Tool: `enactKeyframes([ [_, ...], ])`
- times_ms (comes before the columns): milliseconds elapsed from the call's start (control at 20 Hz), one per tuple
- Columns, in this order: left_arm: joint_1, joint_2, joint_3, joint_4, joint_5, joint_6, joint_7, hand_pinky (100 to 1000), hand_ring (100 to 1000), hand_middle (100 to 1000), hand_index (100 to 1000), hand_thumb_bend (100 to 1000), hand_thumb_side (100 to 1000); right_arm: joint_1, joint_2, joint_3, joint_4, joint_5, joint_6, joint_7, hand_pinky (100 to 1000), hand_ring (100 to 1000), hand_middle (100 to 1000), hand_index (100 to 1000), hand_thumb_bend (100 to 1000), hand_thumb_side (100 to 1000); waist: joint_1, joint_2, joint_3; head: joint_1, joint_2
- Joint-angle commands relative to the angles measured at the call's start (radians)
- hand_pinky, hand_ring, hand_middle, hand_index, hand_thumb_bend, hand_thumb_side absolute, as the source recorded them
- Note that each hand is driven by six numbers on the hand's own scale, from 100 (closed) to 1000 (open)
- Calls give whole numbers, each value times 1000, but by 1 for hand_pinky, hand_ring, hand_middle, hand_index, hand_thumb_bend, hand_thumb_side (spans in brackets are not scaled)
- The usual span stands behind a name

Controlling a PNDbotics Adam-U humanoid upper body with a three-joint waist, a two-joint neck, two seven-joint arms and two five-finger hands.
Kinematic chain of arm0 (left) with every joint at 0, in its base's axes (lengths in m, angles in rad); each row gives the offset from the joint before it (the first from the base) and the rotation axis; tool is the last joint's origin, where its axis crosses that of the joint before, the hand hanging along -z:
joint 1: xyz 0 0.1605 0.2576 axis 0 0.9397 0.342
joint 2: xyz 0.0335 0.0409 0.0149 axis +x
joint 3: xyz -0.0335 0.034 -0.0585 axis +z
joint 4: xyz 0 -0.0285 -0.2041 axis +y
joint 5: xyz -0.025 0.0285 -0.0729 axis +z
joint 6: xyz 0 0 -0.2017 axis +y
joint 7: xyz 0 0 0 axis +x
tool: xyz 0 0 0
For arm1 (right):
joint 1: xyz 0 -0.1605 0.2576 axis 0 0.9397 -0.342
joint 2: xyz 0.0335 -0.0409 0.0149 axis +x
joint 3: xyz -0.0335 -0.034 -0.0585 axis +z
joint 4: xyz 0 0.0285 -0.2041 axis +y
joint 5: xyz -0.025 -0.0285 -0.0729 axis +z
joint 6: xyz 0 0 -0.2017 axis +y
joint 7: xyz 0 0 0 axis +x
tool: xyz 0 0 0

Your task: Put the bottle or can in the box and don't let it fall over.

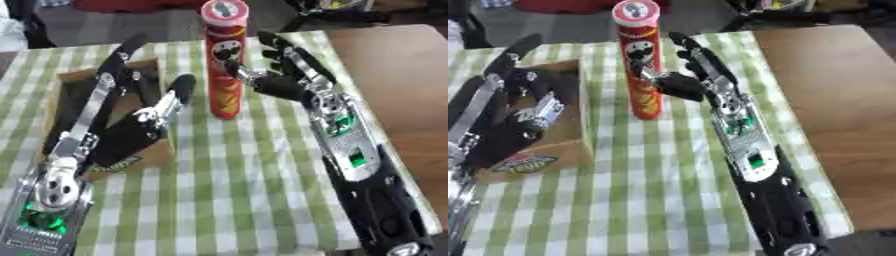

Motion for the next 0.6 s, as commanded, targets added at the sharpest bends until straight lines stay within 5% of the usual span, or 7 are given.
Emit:
enactKeyframes([
  [50,-17,-3,13,-10,-6,-2,8,861,827,287,998,420,662,-22,-10,-3,-7,7,-3,2,1000,1000,1000,1000,433,459,-2,-7,2,4,-18],
  [600,-24,-9,24,-10,-8,-3,11,862,830,287,998,408,666,-37,-7,-4,-7,14,-7,17,1000,1000,1000,1000,409,466,-5,10,10,5,-28],
])
